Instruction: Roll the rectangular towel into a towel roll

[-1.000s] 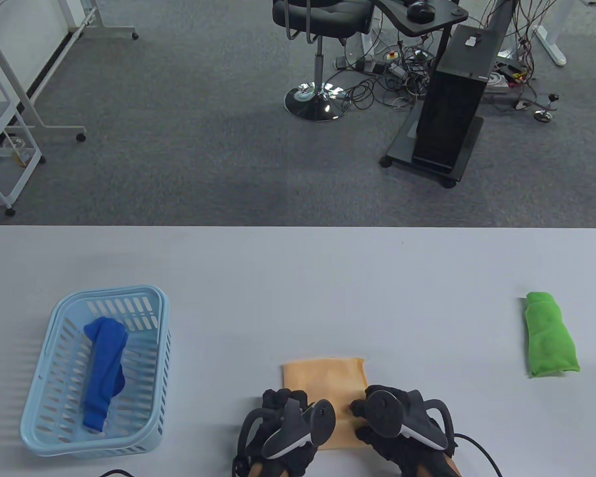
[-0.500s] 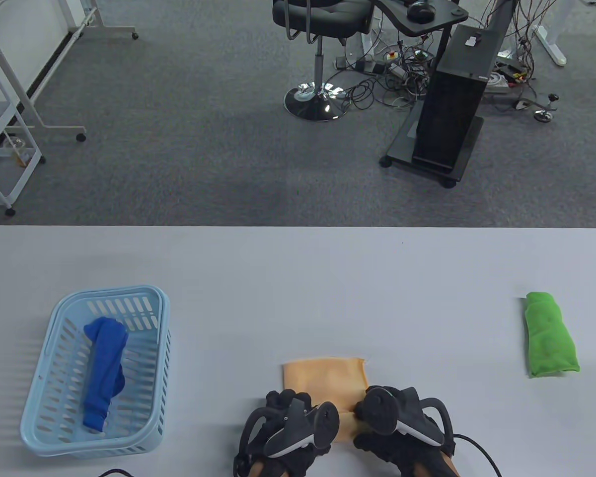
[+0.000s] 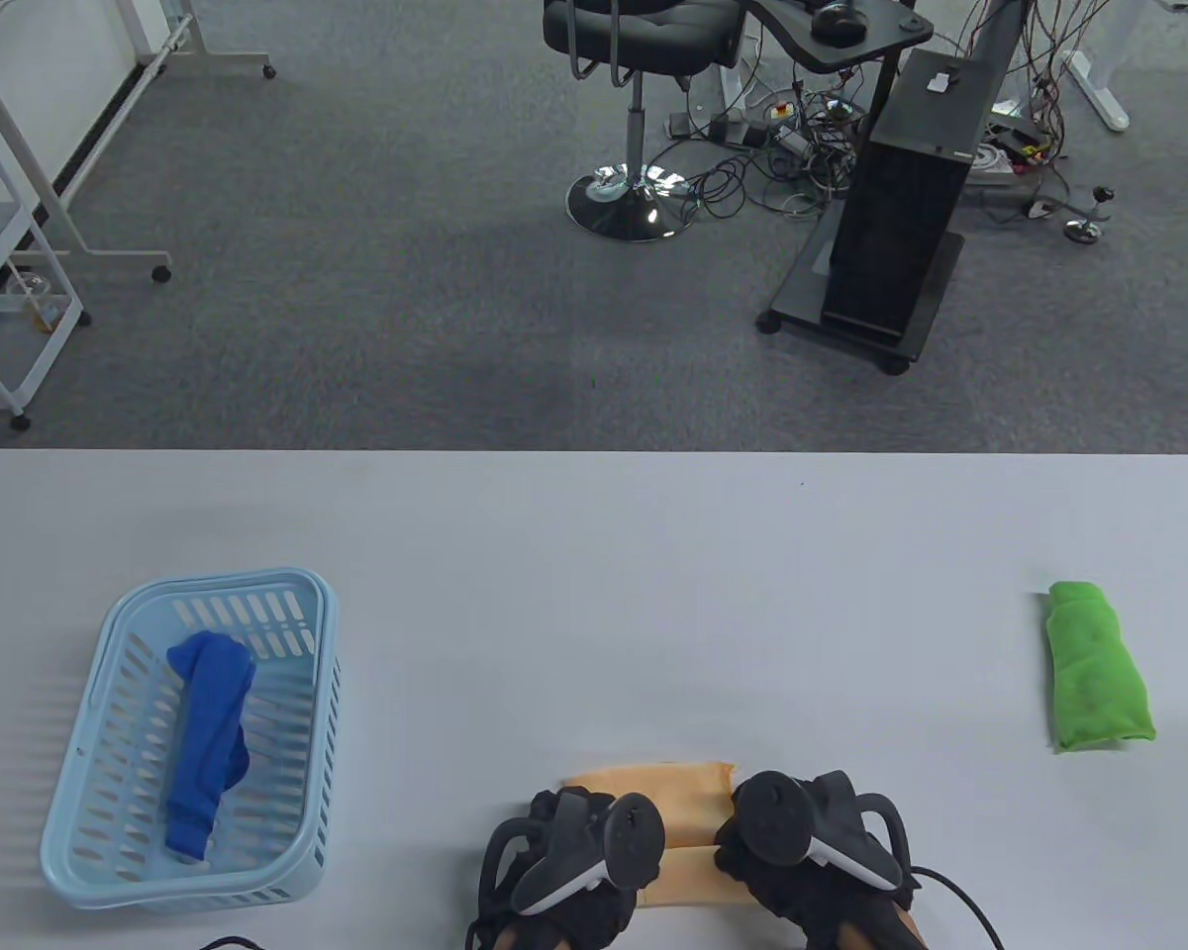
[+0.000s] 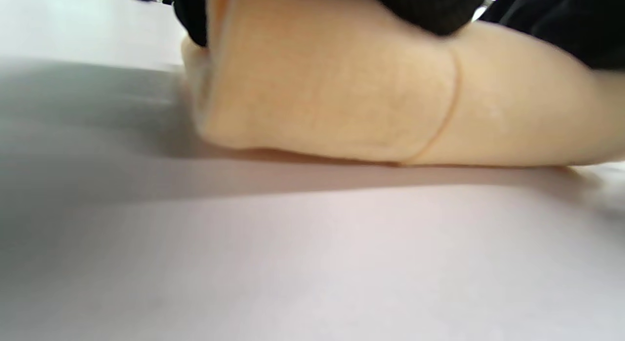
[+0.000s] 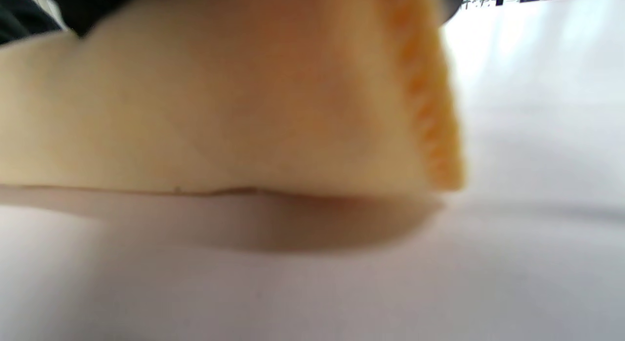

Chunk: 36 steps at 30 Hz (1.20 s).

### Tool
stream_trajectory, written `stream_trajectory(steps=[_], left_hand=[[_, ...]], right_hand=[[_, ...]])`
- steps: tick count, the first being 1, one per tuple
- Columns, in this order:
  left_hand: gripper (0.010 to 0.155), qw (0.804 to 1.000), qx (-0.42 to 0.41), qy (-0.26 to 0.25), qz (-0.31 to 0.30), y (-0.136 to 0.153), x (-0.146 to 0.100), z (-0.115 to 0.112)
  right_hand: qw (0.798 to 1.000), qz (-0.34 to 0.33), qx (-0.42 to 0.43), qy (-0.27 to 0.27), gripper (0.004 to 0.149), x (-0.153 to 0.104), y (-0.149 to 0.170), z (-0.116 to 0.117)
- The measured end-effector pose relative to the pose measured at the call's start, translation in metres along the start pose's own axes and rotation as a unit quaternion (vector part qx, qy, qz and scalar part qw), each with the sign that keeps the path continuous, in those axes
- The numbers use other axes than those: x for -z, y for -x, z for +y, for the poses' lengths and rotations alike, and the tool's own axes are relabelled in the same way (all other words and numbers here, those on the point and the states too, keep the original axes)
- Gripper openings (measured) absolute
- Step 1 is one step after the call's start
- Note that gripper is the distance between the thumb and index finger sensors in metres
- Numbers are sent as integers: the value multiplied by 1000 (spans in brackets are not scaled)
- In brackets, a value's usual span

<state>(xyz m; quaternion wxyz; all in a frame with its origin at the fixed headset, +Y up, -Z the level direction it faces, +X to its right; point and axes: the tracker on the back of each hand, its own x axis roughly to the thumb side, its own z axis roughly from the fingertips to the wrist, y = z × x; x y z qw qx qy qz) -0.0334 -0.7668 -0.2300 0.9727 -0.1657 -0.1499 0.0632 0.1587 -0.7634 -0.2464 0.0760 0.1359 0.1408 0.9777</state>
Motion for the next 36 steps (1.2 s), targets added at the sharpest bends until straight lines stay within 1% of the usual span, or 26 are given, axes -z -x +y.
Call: stream_trajectory(steps=[1,2,3,4,6,7,9,10,12,14,15,17,18,19,20,21,23,25,28,30,31,33,34,35,36], left_hand=[[58,1000,26,-3,3,-1,2,0],[57,999,37,-10,6,-2,2,-1],[55,998,47,-32,6,-4,3,0],[54,997,51,-56,-3,-6,3,2],[46,994,71,-87,-18,-12,2,5],[43,992,85,-89,-35,-15,1,4],[43,993,90,-66,-41,-15,-1,8],[45,995,74,-54,-37,-13,-4,11],[54,998,35,-48,-34,-9,-10,14],[65,999,21,-26,-39,-7,-11,11],[70,999,30,-1,-38,-8,-9,7],[77,997,66,30,-28,-11,-4,1],[78,996,83,32,-25,-12,-1,-3],[76,995,90,24,-23,-12,2,-5],[73,996,89,8,-21,-11,3,-5],[71,997,71,-9,-24,-8,5,-4],[67,999,38,-7,-16,-3,4,-3],[64,1000,11,0,-15,3,1,-2],[62,1000,-25,9,-15,11,-2,-1],[62,1000,-24,8,-9,13,0,-1],[62,1000,-20,5,-4,14,2,-1],[62,1000,-18,-2,10,15,7,-2],[61,999,-24,-8,21,16,9,-2],[61,999,-26,-15,29,17,10,-1],[61,998,-21,-35,45,17,10,0]], right_hand=[[1000,4,0,17,55,1,0,0],[1000,0,6,24,55,2,-1,-1],[999,-6,25,30,55,3,-3,-2],[998,-12,28,50,50,3,-6,-3],[997,-22,-6,78,47,4,-10,-3],[996,-25,-25,76,46,4,-11,-3],[998,-22,-31,56,45,3,-9,-4],[998,-20,-21,48,46,3,-6,-5],[1000,-7,21,18,53,0,0,-8],[999,-8,48,-6,61,-2,2,-7],[999,-12,37,-20,66,-2,3,-5],[999,-10,4,-49,75,-2,1,0],[998,-5,-10,-69,79,-1,0,4],[996,7,-21,-86,81,1,-1,8],[995,21,-25,-96,79,2,-2,11],[996,25,-15,-85,77,2,-2,11],[998,21,3,-60,73,2,-1,9],[997,7,9,-75,71,0,2,8],[994,11,29,-102,70,-6,4,6],[997,11,29,-75,75,-7,2,4],[999,14,22,-39,76,-8,0,0],[1000,-15,10,12,74,-8,-6,-6],[999,-32,15,29,72,-7,-8,-7],[999,-35,17,31,71,-6,-11,-6],[1000,-27,6,2,71,-3,-12,0]])
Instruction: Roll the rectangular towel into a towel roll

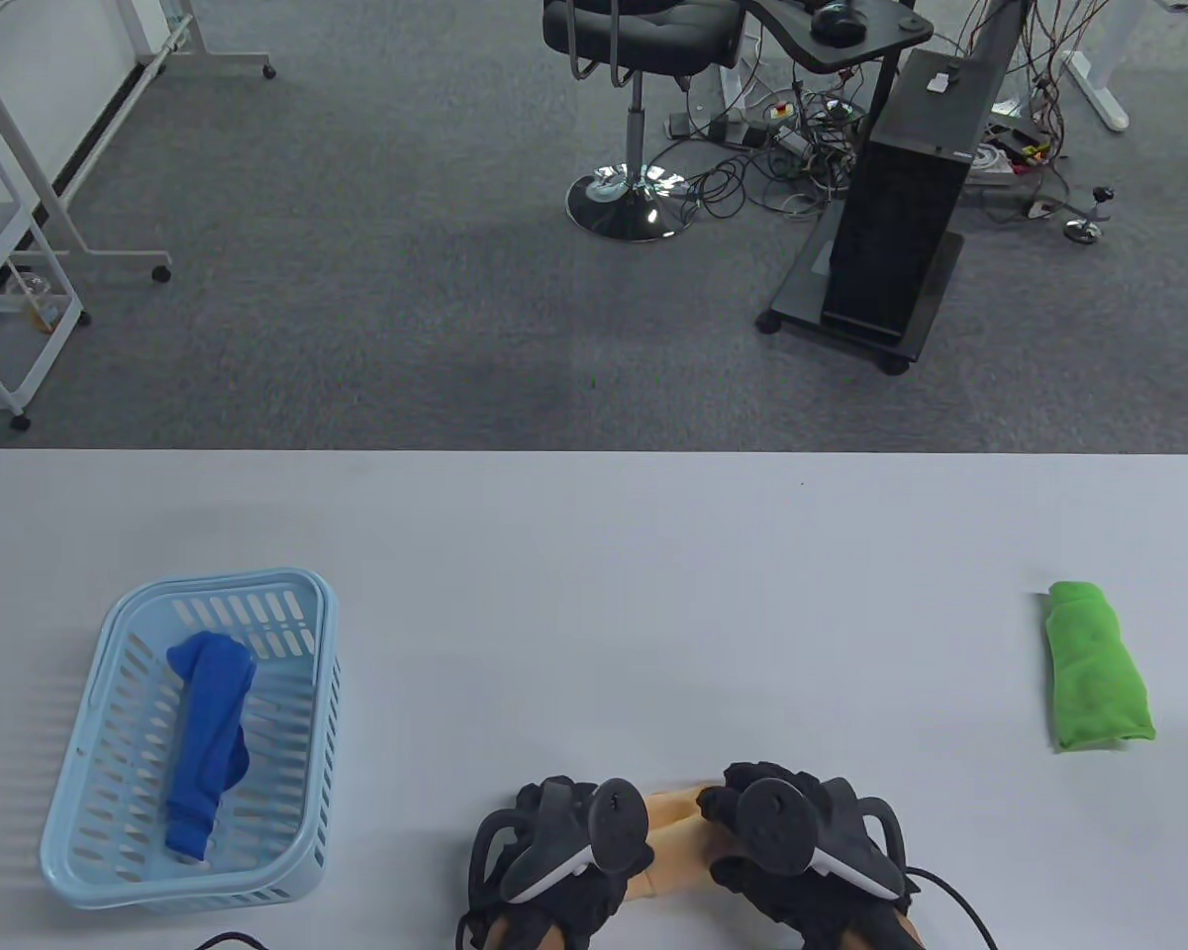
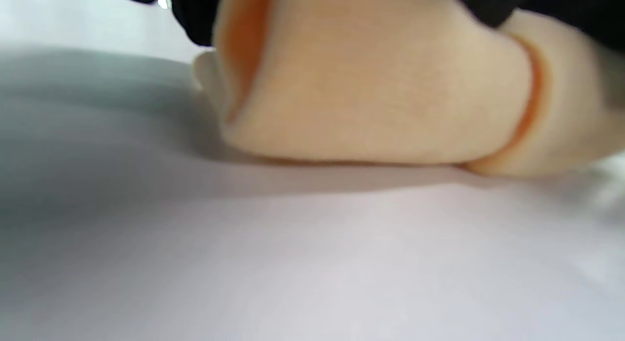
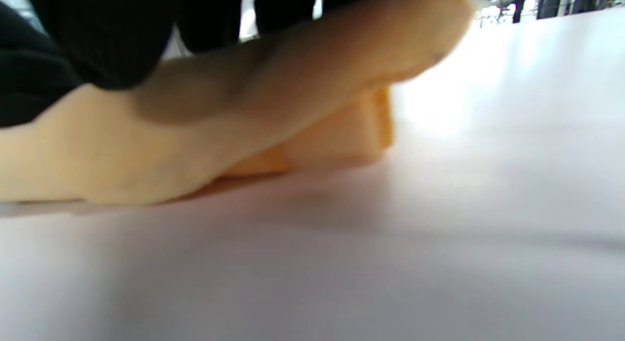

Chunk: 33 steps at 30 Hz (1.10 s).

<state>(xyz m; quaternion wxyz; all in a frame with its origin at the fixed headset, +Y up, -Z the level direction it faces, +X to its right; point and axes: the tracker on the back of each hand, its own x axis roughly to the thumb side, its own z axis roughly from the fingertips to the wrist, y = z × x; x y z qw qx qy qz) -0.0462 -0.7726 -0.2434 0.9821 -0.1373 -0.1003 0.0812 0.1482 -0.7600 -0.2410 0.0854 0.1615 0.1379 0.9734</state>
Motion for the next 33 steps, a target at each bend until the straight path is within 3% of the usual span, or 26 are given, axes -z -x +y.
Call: stream_trajectory(steps=[2,5,8,10,11,14,19,21,26,31,33], left_hand=[[59,999,20,-49,12,-1,-5,8],[47,993,19,-112,-20,-8,-14,21],[56,994,0,-69,-87,-17,-13,13],[73,996,40,18,-76,-20,-6,1],[80,996,55,34,-67,-20,-4,-3],[74,995,74,8,-59,-16,-1,-6],[71,998,-10,13,-52,3,-4,7],[63,998,-32,16,-51,14,-6,10],[57,998,-30,55,11,30,-6,15],[57,998,-33,48,20,34,-3,15],[57,999,-15,27,17,31,-3,15]], right_hand=[[998,20,-34,-52,79,6,2,8],[998,38,-32,-32,80,11,3,12],[996,58,-47,-51,78,13,1,14],[997,59,-44,-38,77,13,-1,14],[997,58,-47,-34,77,12,-1,14],[998,42,-36,-19,77,10,2,13],[998,19,-1,-67,82,-6,-13,2],[997,3,-3,-81,86,-12,-19,2],[996,-56,28,-57,87,-18,-28,1],[991,-115,28,-61,78,-20,-41,6],[991,-130,10,-20,77,-20,-46,11]])
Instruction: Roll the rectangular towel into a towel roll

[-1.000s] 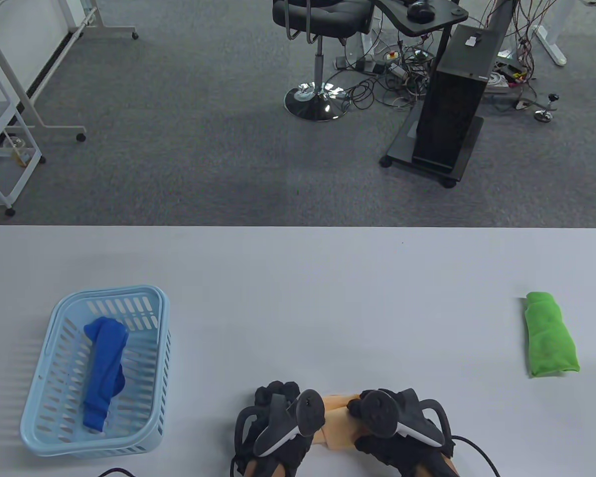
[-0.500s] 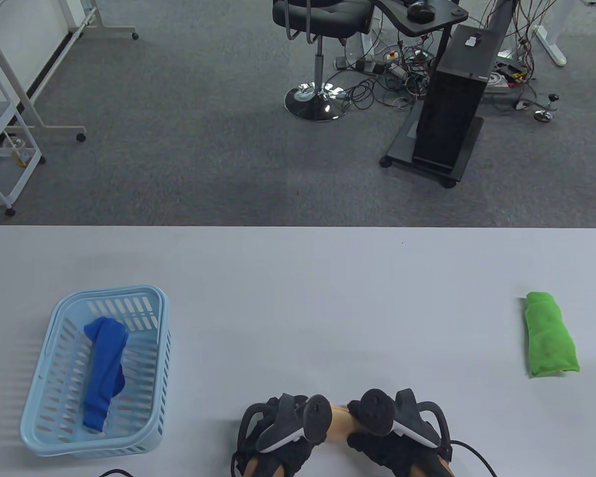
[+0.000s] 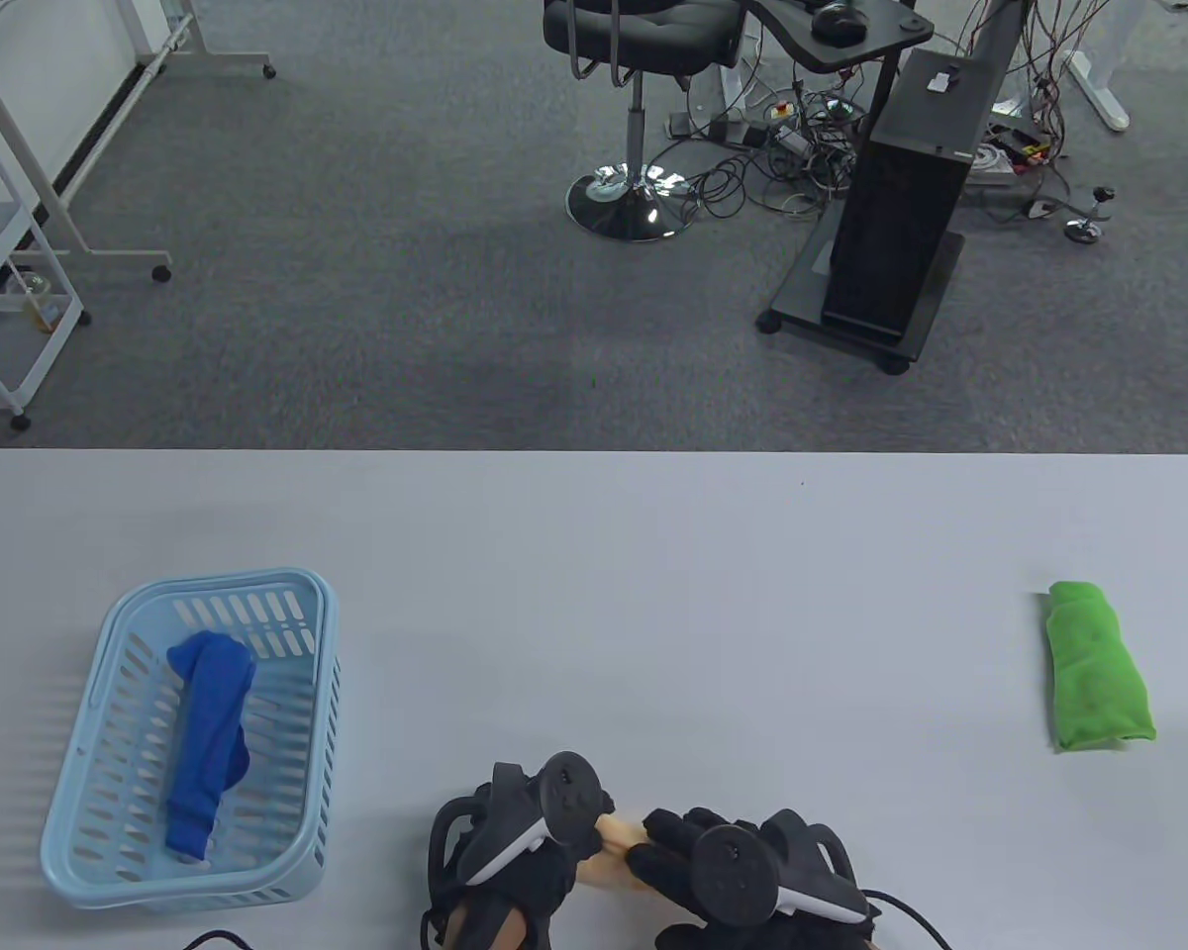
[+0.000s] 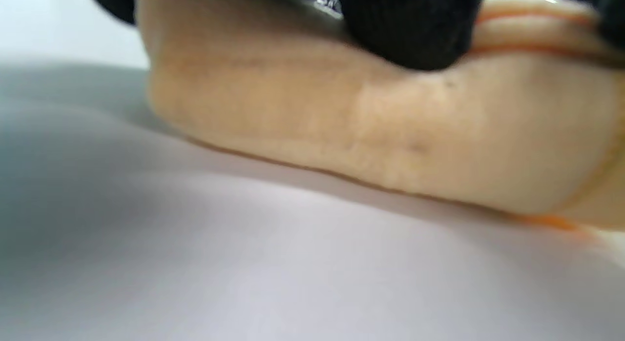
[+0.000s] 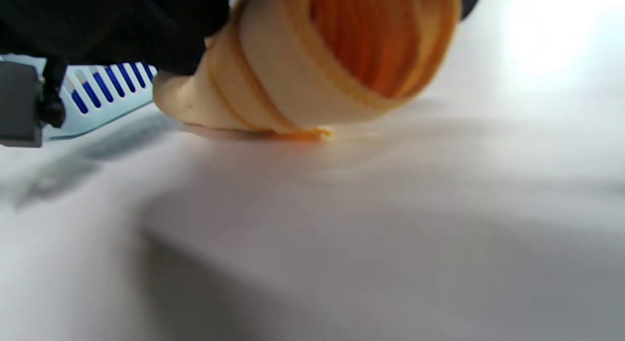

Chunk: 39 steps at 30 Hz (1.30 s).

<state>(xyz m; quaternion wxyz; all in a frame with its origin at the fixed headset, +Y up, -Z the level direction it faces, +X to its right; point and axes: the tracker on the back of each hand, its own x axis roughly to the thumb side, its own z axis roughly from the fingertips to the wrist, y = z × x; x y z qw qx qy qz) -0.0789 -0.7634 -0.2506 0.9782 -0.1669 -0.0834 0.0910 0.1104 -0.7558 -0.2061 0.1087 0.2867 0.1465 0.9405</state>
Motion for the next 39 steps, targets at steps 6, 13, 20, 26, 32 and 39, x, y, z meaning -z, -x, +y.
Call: stream_trajectory(steps=[6,13,20,26,32,39], left_hand=[[57,1000,-15,-23,-12,-3,0,5],[64,980,-95,-174,-21,8,-18,32],[67,978,-113,-177,-9,15,-20,34],[69,977,-119,-178,4,20,-21,34],[71,976,-123,-182,10,23,-21,36],[78,978,-114,-173,3,23,-22,36]], right_hand=[[995,14,-93,-14,78,6,-11,13],[981,110,-159,8,81,18,3,4],[987,88,-136,18,81,15,11,7],[986,46,-159,-3,92,11,-9,12],[987,37,-151,-43,83,12,-11,16],[951,144,-271,-39,89,33,26,10]])
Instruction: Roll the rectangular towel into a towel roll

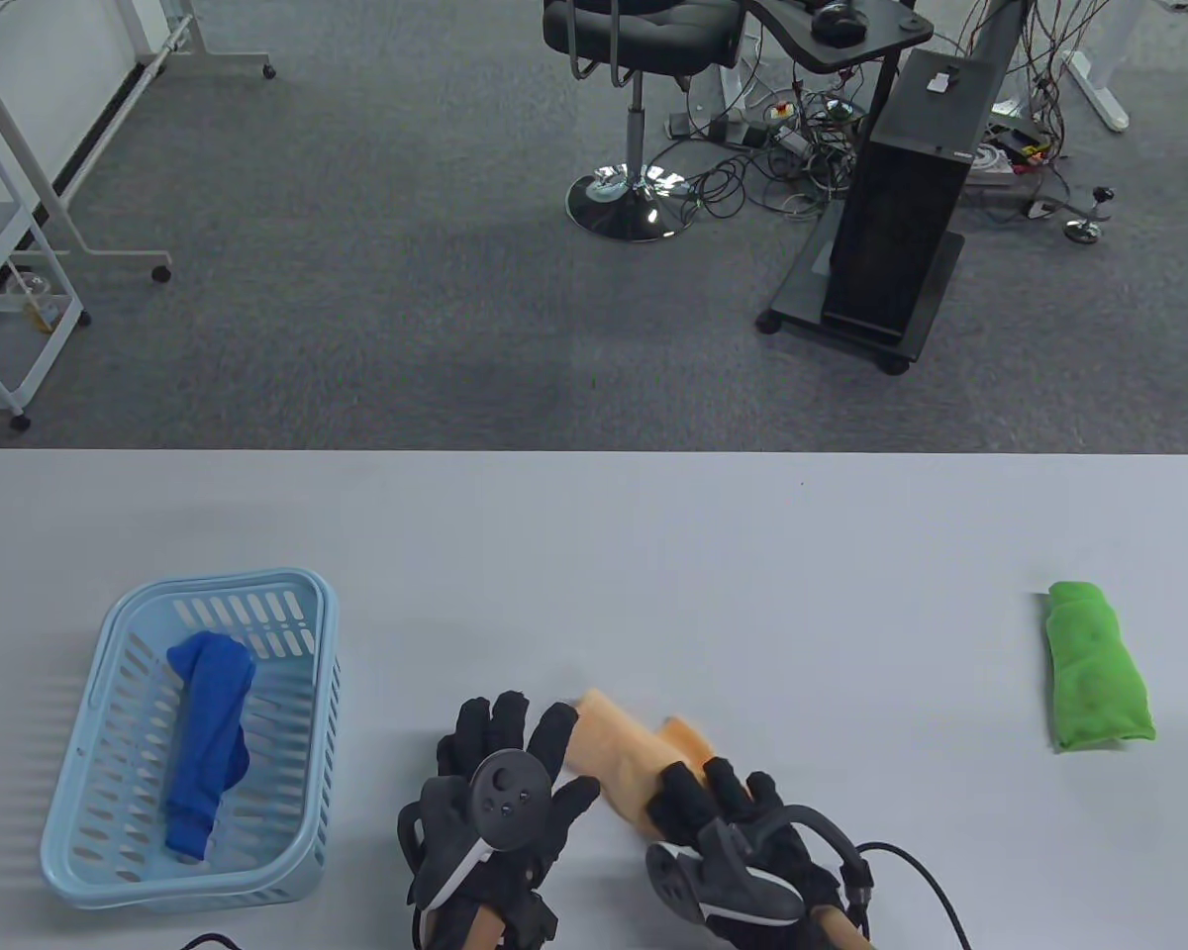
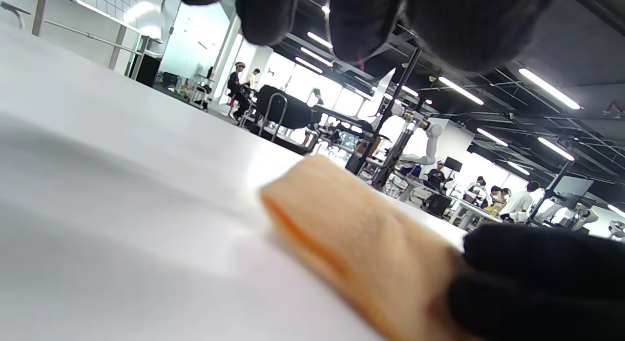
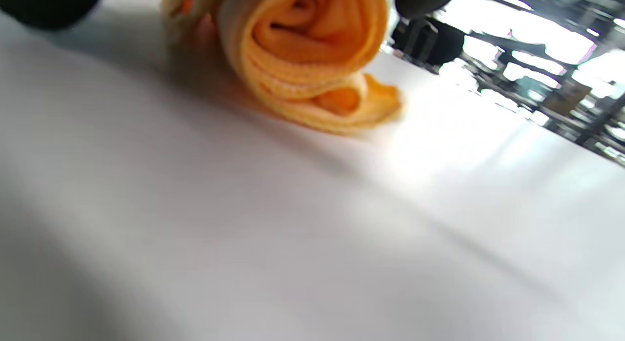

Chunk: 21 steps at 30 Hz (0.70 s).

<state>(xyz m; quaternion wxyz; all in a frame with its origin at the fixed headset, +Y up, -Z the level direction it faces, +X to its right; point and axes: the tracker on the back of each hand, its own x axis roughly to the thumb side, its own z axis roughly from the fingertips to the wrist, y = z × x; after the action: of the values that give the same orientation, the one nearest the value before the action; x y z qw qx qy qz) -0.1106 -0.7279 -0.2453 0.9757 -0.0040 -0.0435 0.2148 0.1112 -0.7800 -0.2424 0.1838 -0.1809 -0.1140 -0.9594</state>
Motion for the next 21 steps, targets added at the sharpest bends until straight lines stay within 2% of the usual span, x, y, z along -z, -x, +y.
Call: stream_trajectory(steps=[5,8,11,14,21], left_hand=[[79,1000,3,3,-7,-2,1,0],[80,1000,5,7,-7,-2,1,-1],[81,1000,6,9,-7,-2,0,-1],[82,1000,8,13,-6,-2,0,-1],[84,999,21,27,-4,-3,0,-3]], right_hand=[[991,117,38,-49,88,19,70,15],[974,202,48,-88,88,23,127,33],[957,259,78,-101,88,20,167,46],[948,302,65,-77,85,15,195,53],[919,371,69,-114,87,8,233,69]])
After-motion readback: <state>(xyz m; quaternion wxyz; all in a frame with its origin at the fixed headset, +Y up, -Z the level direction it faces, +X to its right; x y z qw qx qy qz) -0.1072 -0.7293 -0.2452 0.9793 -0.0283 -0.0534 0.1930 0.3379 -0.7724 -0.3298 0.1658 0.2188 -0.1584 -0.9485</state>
